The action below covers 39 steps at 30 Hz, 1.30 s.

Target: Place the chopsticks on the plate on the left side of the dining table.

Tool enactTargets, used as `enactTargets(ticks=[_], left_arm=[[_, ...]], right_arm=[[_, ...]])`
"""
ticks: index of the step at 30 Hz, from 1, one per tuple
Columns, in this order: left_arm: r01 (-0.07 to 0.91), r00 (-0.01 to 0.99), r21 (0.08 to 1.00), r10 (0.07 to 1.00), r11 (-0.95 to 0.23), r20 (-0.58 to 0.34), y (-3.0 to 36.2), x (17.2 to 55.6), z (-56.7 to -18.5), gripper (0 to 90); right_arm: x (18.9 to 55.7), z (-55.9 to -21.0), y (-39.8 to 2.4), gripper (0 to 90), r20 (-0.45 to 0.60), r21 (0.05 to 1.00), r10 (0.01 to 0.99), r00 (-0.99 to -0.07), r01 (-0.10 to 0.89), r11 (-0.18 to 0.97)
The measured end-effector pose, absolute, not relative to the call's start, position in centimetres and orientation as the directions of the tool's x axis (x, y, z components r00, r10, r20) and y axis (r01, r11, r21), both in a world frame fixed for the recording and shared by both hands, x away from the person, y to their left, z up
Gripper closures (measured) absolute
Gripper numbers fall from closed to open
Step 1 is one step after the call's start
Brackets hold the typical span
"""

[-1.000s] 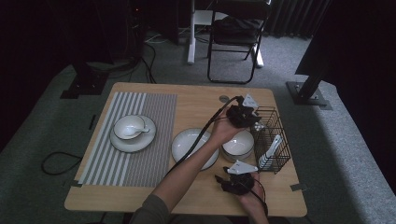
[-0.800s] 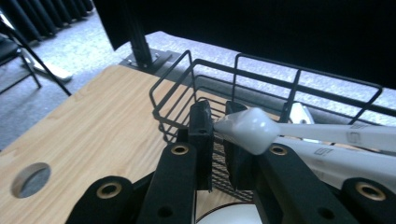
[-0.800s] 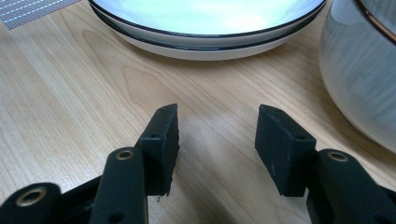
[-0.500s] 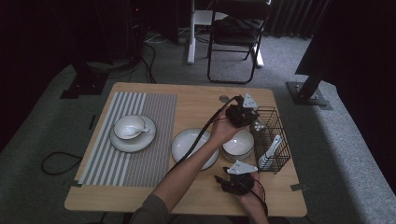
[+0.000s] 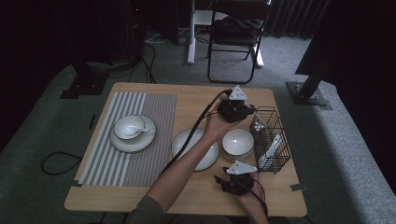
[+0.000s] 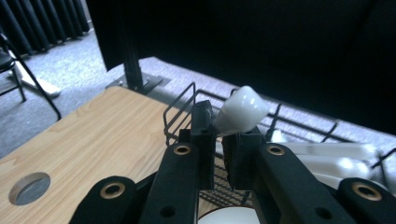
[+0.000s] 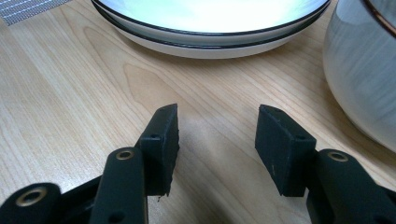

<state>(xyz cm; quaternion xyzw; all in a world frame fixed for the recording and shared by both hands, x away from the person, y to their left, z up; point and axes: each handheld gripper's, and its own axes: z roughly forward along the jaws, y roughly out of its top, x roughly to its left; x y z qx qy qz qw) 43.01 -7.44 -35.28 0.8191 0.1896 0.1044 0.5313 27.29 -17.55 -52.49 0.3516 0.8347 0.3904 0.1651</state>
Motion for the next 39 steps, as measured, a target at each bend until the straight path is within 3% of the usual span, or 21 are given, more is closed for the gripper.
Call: enactTargets(ticks=[22,39], left_arm=[[0.129,0.907,0.935,0.420,-0.330,0.023,0.8,41.8,-30.2,84.2],[0.101,0.932,0.925,0.361,-0.367,0.042,5.7,40.6,-29.9,84.1]], right_arm=[[27.3,-52.5,-17.4,48.8,-0.004,0.765,0.716,-0.698,0.459,0.451],[27.3,-52.5,-17.3,48.8,-0.005,0.764,0.716,-0.698,0.460,0.453]])
